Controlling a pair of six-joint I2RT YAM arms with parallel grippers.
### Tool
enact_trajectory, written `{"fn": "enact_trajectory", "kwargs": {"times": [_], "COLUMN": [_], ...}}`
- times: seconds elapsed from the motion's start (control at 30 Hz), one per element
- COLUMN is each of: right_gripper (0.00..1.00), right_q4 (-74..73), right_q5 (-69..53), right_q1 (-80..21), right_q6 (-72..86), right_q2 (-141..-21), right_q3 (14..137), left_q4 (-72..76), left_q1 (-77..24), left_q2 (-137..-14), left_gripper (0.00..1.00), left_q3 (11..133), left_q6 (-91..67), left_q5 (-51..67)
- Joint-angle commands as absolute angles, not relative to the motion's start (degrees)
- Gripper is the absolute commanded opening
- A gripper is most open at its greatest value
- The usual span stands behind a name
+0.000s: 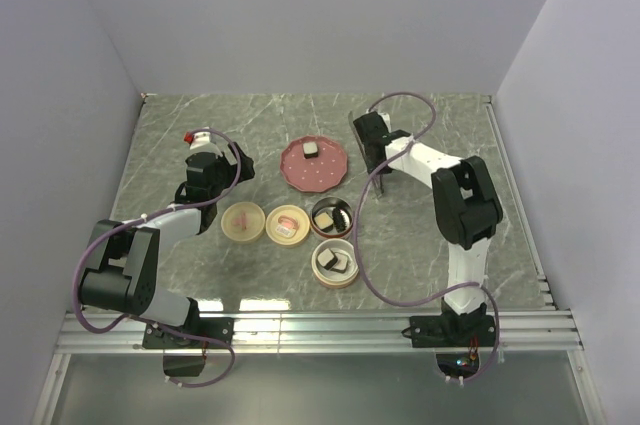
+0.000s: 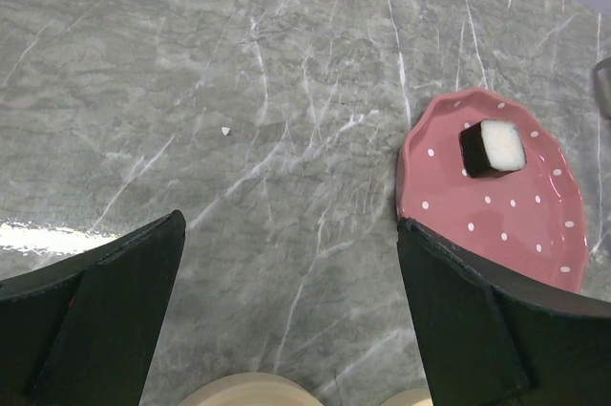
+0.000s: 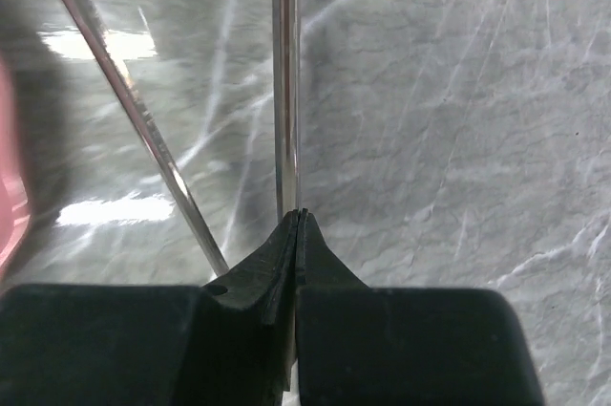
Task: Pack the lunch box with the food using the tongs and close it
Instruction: Put down the spatula
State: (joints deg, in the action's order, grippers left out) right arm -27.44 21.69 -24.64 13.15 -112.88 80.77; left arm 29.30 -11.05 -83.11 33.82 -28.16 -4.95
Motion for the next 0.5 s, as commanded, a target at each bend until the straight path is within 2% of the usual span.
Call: {"fn": "enact_trajectory", "kwargs": {"times": [0.0, 0.1, 0.17, 0.23, 0.33, 0.47], "right_gripper": [0.0, 0.03, 0.13, 0.32, 0.46, 0.51], "right_q4": [-31.38, -31.46, -31.2, -30.76, -28.57, -23.57], "right_q5": [25.14, 24.7, 24.52, 24.7, 24.26, 21.19], "right_q1": [-23.12, -22.41, -22.24, -22.15, -22.15, -21.89], "right_q6": [14.94, 15.38, 15.47, 15.82, 16.08, 16.26], "right_q2": [-114.6, -115.05, -114.79, -113.73, -111.28, -107.06], "right_q3": [84.2, 84.11, 83.76, 82.53, 80.25, 76.65], "left_q4": [31.64, 31.47, 31.38, 31.46, 31.46, 31.55], "left_q1": [-10.81, -10.81, -10.81, -10.81, -10.81, -10.81], "left_q2": [-83.15, -83.41, -83.41, -83.41, -83.15, -83.14], "left_gripper": [1.0, 1.0, 1.0, 1.0, 0.99, 0.99], "left_q3": [35.25, 35.51, 35.51, 35.42, 35.33, 35.16], "left_q6": [-28.3, -28.48, -28.39, -28.48, -28.48, -28.65], "left_q5": [-4.04, -4.04, -4.04, -3.96, -4.04, -3.96]}}
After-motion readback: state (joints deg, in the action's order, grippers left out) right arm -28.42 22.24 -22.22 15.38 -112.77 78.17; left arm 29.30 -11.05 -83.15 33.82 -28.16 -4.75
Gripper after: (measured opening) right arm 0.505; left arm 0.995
